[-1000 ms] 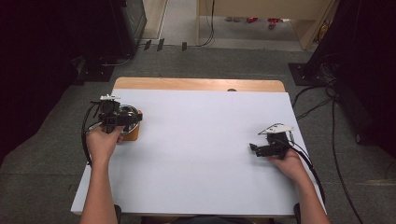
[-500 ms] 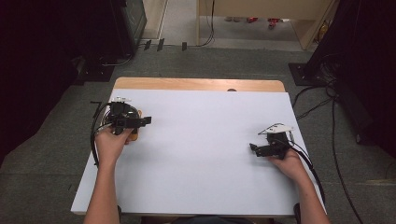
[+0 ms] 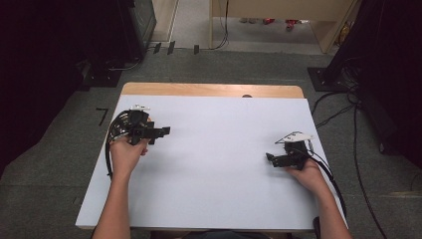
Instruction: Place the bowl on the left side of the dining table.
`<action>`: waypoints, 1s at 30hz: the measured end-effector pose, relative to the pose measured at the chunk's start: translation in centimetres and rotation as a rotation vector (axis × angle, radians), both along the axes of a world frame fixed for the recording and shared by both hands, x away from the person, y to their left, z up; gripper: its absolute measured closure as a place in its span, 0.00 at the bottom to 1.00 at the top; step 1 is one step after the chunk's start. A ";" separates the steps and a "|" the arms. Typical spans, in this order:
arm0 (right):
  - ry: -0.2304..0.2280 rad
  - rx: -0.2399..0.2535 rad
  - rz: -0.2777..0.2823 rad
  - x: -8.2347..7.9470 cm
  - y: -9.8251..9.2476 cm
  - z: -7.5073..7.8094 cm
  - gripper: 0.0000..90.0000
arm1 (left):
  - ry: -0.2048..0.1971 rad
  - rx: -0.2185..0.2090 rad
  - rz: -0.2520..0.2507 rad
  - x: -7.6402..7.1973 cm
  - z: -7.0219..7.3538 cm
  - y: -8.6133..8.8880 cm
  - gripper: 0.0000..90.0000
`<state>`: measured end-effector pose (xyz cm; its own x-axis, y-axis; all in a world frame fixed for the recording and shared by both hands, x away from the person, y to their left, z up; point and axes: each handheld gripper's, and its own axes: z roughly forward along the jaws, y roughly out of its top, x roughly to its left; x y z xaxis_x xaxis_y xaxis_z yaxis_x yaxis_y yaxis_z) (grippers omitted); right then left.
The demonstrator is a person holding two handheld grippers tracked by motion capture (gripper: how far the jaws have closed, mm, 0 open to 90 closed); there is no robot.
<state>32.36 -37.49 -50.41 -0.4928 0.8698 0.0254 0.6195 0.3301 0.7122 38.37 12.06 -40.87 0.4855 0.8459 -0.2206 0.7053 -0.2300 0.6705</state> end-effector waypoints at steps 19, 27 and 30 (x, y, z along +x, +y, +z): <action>0.000 0.000 0.000 0.0 0.0 0.0 0.05 | 0.041 0.012 -0.096 0.1 -1.8 -3.1 0.28; 0.000 0.000 0.000 0.0 0.0 0.0 0.05 | 0.053 0.027 -0.129 0.2 -2.6 -4.0 0.29; 0.000 0.001 0.000 0.0 0.0 0.0 0.05 | 0.052 0.035 -0.145 0.2 -2.8 -4.4 0.29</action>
